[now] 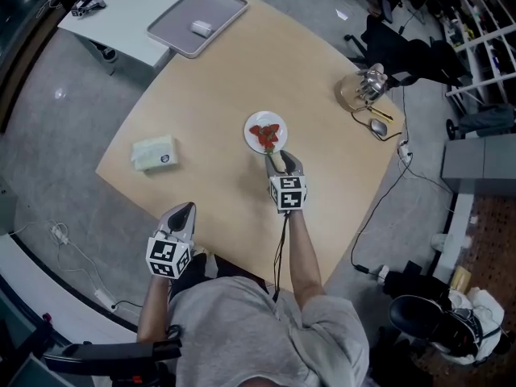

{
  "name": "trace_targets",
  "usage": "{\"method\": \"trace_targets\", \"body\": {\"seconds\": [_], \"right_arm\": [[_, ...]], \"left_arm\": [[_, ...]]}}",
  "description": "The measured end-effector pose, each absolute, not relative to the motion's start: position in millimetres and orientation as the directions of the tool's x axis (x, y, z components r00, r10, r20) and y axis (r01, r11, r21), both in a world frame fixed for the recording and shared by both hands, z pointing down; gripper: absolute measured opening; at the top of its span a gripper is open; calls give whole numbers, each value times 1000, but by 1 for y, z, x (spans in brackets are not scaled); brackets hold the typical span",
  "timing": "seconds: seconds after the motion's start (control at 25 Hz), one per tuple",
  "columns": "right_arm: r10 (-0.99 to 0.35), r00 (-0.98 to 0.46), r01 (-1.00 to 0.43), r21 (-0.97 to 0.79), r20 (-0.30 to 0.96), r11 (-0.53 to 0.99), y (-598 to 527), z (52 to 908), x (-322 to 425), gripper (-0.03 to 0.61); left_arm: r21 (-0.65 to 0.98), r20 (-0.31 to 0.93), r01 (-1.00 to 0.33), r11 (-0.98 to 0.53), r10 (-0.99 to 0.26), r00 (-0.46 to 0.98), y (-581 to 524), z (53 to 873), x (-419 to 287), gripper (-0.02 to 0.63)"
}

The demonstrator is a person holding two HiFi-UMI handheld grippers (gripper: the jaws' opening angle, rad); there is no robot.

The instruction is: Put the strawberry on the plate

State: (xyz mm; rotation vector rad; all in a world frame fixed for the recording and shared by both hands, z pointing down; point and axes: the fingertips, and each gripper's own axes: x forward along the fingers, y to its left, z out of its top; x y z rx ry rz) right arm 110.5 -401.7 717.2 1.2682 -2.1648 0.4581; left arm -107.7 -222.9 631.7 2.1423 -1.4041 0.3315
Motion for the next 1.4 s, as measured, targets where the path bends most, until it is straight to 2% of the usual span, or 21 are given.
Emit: {"method": "trace_targets", "body": {"seconds": [0.32,0.68,0.96,1.4], "right_arm": [[-760,-333,-909,24,558,416,-375,676,129,92],[-837,-266,-949,21,478,314,-326,636,144,37],[-880,-206,-971,25,428,239,-284,609,158,11],[-931,-109,-992,25,349,126,-211,569,187,6]], "left_arm": [[299,451,-886,-355,-766,459,-216,615,-104,20],[280,400,-845,-456,-745,535,-207,594,-89,20],[271,367,-809,-522,-720,588,-197,580,-73,20],[253,320,-738,-625,-666,674,-176,559,-45,20]]}}
